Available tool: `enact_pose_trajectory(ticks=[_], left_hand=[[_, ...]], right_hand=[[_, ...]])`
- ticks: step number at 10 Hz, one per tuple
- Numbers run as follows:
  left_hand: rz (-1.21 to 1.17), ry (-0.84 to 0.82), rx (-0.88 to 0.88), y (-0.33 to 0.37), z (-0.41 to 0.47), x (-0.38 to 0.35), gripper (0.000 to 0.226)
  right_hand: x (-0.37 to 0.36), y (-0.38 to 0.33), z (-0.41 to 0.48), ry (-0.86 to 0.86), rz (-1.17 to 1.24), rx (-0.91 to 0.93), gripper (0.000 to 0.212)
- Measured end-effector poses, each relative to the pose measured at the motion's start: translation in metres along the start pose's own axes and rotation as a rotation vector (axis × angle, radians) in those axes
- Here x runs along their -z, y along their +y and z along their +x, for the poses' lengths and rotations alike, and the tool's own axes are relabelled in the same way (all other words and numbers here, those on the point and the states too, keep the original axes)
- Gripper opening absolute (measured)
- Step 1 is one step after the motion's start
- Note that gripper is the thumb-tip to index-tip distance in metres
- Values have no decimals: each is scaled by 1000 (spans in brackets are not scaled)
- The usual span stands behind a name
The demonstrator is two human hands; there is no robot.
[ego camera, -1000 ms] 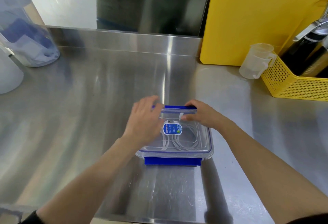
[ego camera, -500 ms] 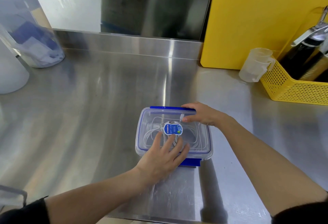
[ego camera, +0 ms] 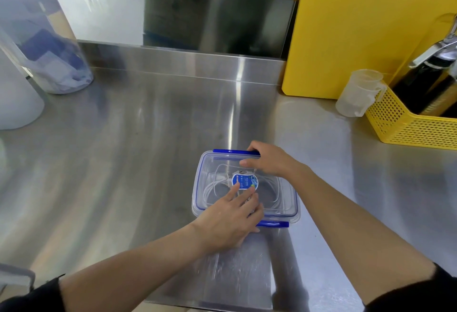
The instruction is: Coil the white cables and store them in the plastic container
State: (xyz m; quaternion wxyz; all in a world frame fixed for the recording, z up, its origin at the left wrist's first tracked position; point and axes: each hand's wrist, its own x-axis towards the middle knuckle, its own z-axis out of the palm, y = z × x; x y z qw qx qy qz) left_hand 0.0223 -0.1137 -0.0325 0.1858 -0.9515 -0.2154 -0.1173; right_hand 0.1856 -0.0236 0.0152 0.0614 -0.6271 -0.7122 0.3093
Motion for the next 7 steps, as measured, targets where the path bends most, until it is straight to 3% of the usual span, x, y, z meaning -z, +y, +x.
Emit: enact_pose_trajectory(ticks=[2,5,6,7], left_hand=[[-51,64,21,1,4,1,26],[-152,-31,107,3,7,15,26],[-259,-56,163,-1,12,24,27],[-383,14,332,-13,17,33,42]], right_hand=[[-4,-1,0,92,56,25,23],[-3,-2,-6,94,90,-8,23],[1,-3,-7,83,7,18,26],[13,-6,-15,148,9,7,50]])
